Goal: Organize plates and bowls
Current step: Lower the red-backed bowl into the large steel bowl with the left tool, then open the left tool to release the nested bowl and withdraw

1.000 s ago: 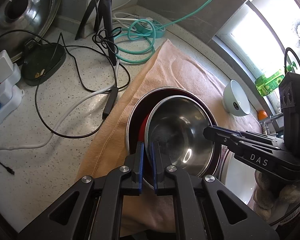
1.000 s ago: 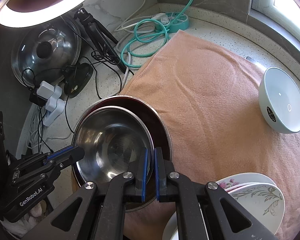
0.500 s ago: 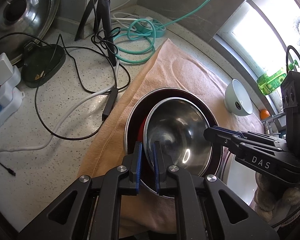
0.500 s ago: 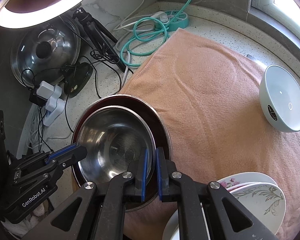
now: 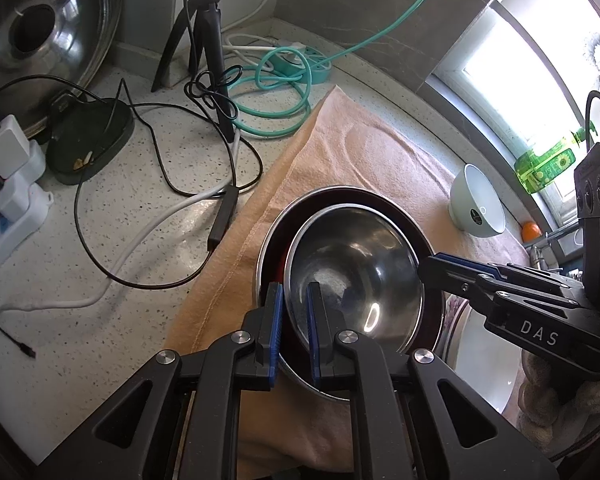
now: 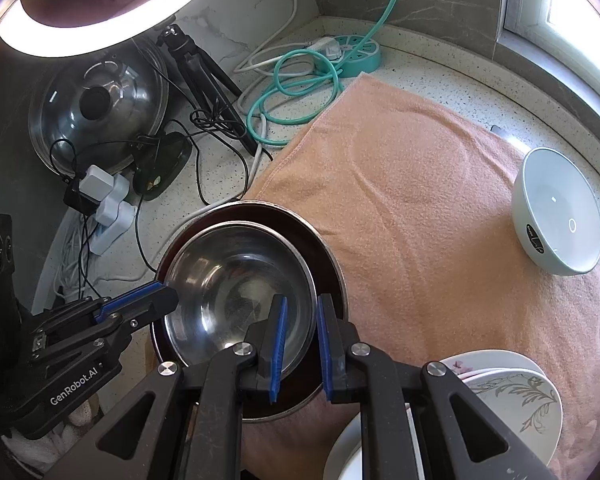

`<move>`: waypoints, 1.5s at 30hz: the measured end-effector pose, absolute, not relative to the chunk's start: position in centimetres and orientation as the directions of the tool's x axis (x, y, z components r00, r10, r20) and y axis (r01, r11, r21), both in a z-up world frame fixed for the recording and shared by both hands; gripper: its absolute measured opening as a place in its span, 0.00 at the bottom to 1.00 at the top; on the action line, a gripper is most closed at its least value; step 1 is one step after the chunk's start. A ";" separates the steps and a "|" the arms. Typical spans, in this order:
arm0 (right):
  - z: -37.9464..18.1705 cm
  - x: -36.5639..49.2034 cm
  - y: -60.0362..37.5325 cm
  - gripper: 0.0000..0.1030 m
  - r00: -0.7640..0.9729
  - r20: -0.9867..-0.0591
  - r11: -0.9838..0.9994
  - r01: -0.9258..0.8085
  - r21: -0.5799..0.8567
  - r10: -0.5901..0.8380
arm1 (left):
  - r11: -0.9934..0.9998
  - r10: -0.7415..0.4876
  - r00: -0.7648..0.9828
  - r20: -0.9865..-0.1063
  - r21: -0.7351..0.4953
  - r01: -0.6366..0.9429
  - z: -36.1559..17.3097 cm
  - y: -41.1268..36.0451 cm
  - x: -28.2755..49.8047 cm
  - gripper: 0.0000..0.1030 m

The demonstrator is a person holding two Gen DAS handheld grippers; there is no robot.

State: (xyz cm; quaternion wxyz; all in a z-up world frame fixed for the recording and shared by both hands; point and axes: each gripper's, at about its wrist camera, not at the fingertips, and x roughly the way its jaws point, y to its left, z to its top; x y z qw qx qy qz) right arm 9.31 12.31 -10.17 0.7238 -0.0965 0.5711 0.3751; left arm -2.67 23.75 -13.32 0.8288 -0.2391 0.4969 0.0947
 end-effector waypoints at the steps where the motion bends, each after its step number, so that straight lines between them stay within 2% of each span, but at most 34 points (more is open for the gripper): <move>1: -10.1 9.3 12.2 0.14 0.068 -0.898 0.700 -0.652 0.290 0.435 | 0.870 -0.078 0.489 -0.869 -0.299 -0.393 -13.4 23.7 -2.6 0.09; 19: -6.8 8.9 8.4 0.14 0.095 -0.854 0.700 -0.622 0.351 0.512 | 0.877 -0.062 0.479 -0.876 -0.277 -0.392 -13.4 23.2 -2.6 0.10; 20: -6.6 8.9 7.9 0.14 0.100 -0.851 0.703 -0.618 0.353 0.516 | 0.877 -0.058 0.480 -0.875 -0.274 -0.394 -13.3 23.2 -2.7 0.12; 31: -4.3 9.5 2.7 0.14 0.171 -0.826 0.733 -0.578 0.357 0.537 | 0.904 0.026 0.527 -0.850 -0.205 -0.375 -10.0 22.1 -3.6 0.12; 45: -2.8 10.7 -3.6 0.14 0.246 -0.810 0.775 -0.527 0.349 0.532 | 0.911 -0.046 0.581 -0.812 -0.273 -0.309 -7.7 18.9 -2.4 0.12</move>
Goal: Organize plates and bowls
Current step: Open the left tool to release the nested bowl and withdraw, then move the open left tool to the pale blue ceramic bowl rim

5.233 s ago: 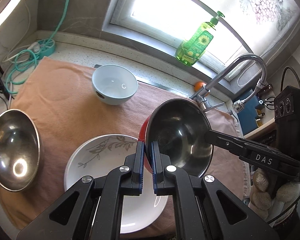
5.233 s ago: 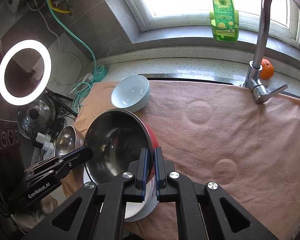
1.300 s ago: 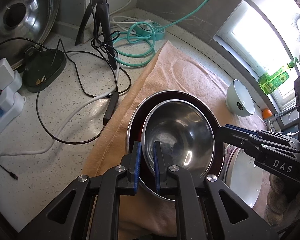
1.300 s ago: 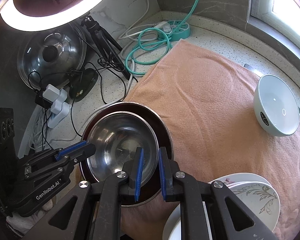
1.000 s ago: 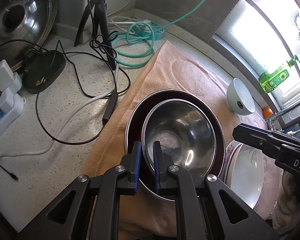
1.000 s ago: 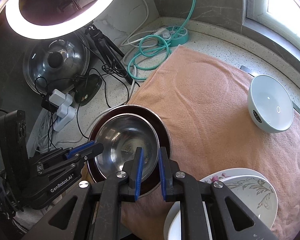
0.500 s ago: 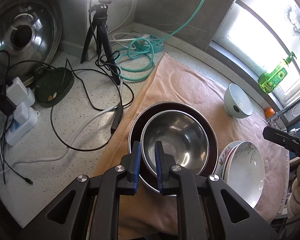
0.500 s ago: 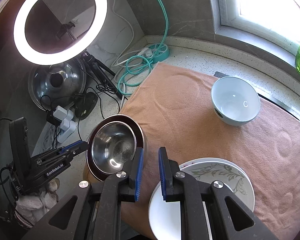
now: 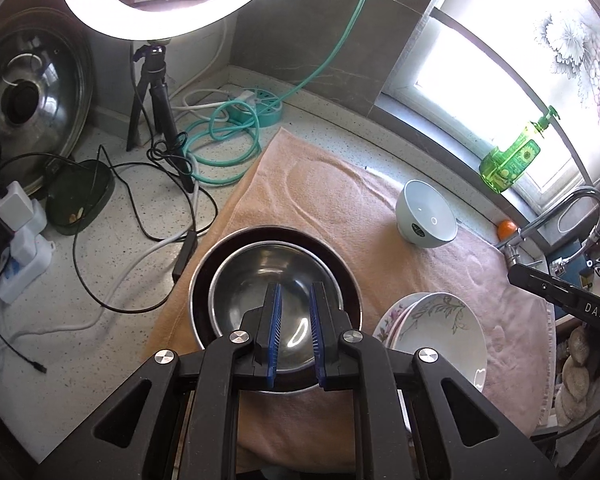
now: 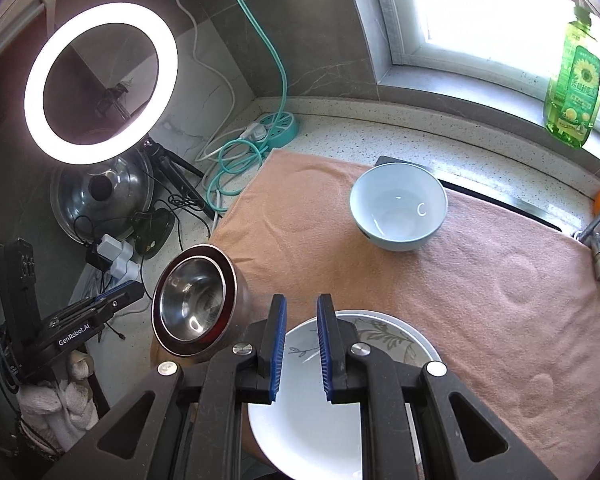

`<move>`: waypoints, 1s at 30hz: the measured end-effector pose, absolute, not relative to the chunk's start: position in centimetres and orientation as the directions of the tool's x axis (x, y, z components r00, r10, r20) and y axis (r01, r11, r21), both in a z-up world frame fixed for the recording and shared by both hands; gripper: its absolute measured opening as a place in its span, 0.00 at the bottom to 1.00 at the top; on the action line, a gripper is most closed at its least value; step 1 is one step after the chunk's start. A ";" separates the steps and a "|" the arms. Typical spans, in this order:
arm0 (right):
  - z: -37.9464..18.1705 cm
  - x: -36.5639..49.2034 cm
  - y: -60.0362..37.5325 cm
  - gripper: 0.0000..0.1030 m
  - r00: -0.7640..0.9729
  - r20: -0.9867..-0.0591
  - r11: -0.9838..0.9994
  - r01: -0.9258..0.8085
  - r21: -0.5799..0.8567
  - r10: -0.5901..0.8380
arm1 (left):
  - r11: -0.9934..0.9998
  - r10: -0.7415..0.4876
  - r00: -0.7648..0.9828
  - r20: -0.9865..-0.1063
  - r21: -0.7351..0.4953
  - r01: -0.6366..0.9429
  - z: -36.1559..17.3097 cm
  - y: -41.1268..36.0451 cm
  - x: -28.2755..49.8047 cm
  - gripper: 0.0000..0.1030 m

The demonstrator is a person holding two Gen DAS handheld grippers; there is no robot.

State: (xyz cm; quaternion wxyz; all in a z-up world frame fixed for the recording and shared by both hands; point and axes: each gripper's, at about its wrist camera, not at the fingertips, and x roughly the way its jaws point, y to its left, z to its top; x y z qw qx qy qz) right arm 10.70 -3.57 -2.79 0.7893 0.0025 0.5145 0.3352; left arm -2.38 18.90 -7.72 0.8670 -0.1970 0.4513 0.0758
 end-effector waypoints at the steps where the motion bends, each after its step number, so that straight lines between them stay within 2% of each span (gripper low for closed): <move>1: -2.7 10.8 -4.1 0.14 0.253 -0.810 0.779 -0.523 0.345 0.529 | 0.912 -0.050 0.583 -0.811 -0.275 -0.305 -7.7 18.6 -2.1 0.12; 13: -3.0 13.8 -9.6 0.14 0.289 -0.814 0.817 -0.464 0.341 0.504 | 0.906 -0.146 0.575 -0.805 -0.342 -0.248 -7.9 14.9 1.5 0.12; 30: -4.7 20.6 -12.0 0.14 0.248 -0.822 0.807 -0.467 0.362 0.512 | 0.898 -0.189 0.551 -0.812 -0.371 -0.238 -8.8 10.4 8.1 0.12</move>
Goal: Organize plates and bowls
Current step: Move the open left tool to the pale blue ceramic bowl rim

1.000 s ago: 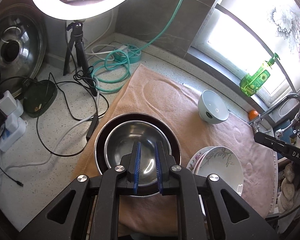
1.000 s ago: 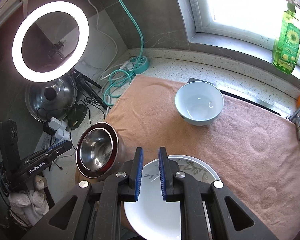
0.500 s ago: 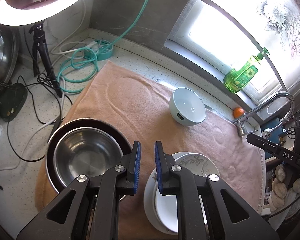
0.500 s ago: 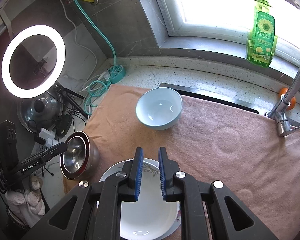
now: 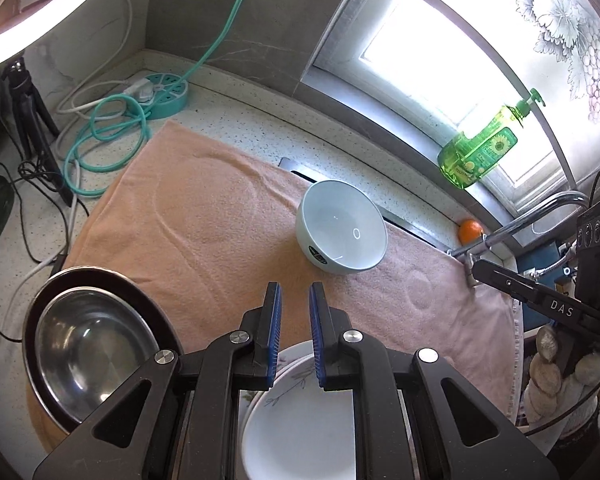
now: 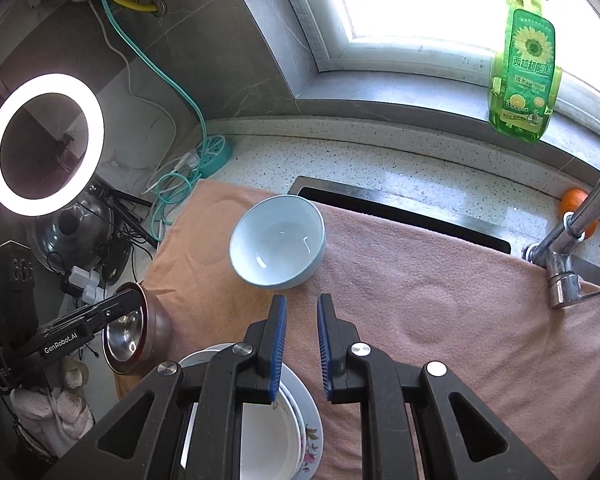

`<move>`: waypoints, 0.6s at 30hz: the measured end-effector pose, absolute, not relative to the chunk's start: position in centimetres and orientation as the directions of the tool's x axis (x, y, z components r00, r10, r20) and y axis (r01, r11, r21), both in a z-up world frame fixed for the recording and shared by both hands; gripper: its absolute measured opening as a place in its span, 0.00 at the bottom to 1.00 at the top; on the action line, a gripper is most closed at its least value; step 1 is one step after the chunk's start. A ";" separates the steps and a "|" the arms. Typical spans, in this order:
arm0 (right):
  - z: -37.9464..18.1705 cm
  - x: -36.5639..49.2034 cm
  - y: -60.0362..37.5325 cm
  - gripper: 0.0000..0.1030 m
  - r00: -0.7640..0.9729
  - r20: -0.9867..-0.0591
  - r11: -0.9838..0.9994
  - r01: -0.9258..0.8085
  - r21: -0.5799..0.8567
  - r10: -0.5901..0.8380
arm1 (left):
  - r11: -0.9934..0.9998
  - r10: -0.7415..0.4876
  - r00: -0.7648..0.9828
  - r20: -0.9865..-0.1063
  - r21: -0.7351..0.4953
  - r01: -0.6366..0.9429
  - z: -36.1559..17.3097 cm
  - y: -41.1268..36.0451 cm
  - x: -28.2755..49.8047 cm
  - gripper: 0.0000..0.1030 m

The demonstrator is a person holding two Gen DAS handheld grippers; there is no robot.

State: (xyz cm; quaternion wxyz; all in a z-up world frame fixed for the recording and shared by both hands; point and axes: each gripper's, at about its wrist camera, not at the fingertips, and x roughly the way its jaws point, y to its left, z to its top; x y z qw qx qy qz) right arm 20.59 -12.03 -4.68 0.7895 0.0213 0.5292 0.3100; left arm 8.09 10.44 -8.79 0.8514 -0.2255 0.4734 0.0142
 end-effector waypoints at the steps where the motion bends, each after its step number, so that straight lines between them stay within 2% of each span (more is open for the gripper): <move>1: -4.9 21.1 -12.0 0.14 0.243 -0.824 0.807 -0.466 0.364 0.512 | 0.897 -0.190 0.551 -0.813 -0.372 -0.240 -8.9 10.3 8.5 0.12; 4: -5.6 22.6 -11.9 0.23 0.214 -0.824 0.795 -0.468 0.386 0.525 | 0.893 -0.187 0.551 -0.813 -0.375 -0.250 -9.1 9.8 9.8 0.12; 18: -9.2 27.4 -9.7 0.23 0.145 -0.835 0.767 -0.501 0.400 0.530 | 0.888 -0.172 0.503 -0.847 -0.355 -0.294 -12.2 9.3 15.3 0.12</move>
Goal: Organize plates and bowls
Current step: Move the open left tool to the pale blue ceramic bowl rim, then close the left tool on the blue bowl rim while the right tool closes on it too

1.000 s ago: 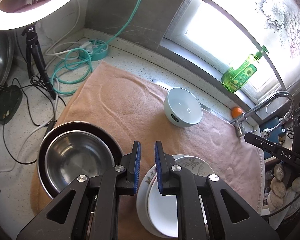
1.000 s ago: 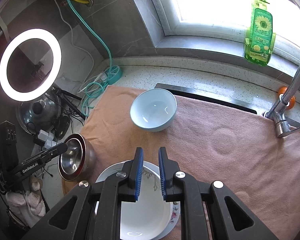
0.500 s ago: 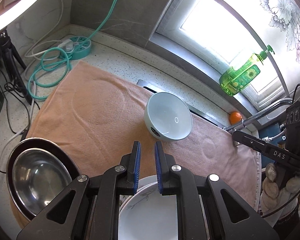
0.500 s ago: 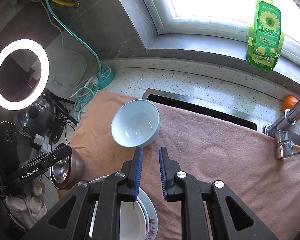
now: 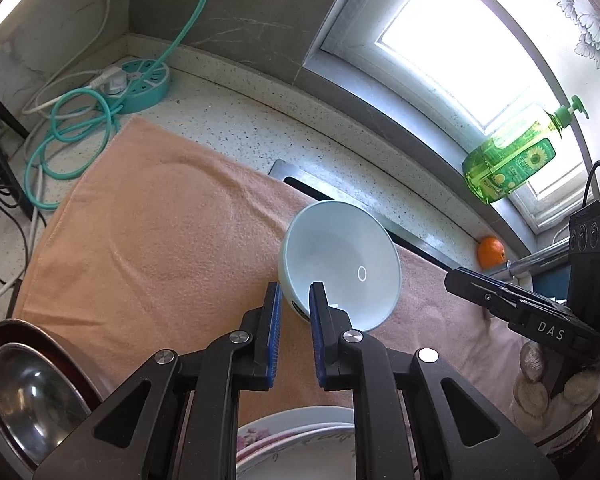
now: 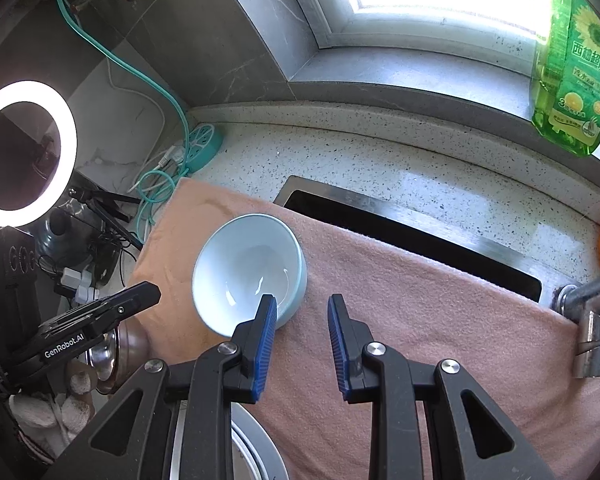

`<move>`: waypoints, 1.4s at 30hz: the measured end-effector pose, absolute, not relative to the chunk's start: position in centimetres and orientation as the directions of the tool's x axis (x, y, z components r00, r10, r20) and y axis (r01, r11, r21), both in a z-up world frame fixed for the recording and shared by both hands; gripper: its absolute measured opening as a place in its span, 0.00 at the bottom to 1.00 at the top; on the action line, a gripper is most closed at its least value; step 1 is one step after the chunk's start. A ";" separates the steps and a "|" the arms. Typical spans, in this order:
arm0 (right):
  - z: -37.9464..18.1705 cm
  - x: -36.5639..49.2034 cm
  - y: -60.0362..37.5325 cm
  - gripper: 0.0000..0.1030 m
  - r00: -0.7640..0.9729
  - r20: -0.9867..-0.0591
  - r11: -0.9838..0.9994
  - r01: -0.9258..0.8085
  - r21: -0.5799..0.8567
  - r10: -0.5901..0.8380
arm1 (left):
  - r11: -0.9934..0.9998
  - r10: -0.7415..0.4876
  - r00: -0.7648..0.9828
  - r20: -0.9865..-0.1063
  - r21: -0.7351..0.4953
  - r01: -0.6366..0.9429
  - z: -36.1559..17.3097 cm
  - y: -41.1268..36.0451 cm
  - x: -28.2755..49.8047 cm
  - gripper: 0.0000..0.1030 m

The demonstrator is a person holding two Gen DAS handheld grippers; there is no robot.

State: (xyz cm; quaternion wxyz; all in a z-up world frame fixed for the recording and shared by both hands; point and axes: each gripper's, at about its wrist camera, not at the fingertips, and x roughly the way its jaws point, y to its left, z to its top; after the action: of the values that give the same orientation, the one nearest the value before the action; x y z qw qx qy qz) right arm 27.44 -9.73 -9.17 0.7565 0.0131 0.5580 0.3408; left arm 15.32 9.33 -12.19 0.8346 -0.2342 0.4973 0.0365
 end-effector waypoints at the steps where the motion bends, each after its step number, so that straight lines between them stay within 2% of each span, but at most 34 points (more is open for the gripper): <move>1: -9.5 27.6 -9.5 0.23 0.141 -0.837 0.766 -0.504 0.399 0.529 | 0.888 -0.171 0.497 -0.850 -0.352 -0.296 -12.5 9.3 15.6 0.12; 25: -13.9 30.4 -6.4 0.23 0.072 -0.849 0.761 -0.489 0.427 0.523 | 0.896 -0.131 0.467 -0.874 -0.306 -0.321 -14.7 9.3 17.5 0.12; 34: -14.2 30.4 -5.8 0.14 0.069 -0.854 0.764 -0.488 0.422 0.515 | 0.898 -0.143 0.466 -0.873 -0.313 -0.311 -14.9 9.5 17.5 0.12; 38: -14.2 30.3 -5.4 0.07 0.065 -0.854 0.761 -0.492 0.423 0.517 | 0.897 -0.155 0.467 -0.871 -0.322 -0.303 -14.9 9.6 17.6 0.07; 42: -14.0 30.2 -5.1 0.07 0.075 -0.857 0.765 -0.495 0.412 0.509 | 0.896 -0.162 0.464 -0.871 -0.327 -0.301 -15.1 9.6 17.7 0.06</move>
State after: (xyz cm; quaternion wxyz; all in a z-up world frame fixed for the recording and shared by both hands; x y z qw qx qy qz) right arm 30.20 -5.08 -14.04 0.7330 0.0062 0.5877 0.3425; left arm 17.67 9.59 -15.12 0.8255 -0.2243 0.5162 0.0422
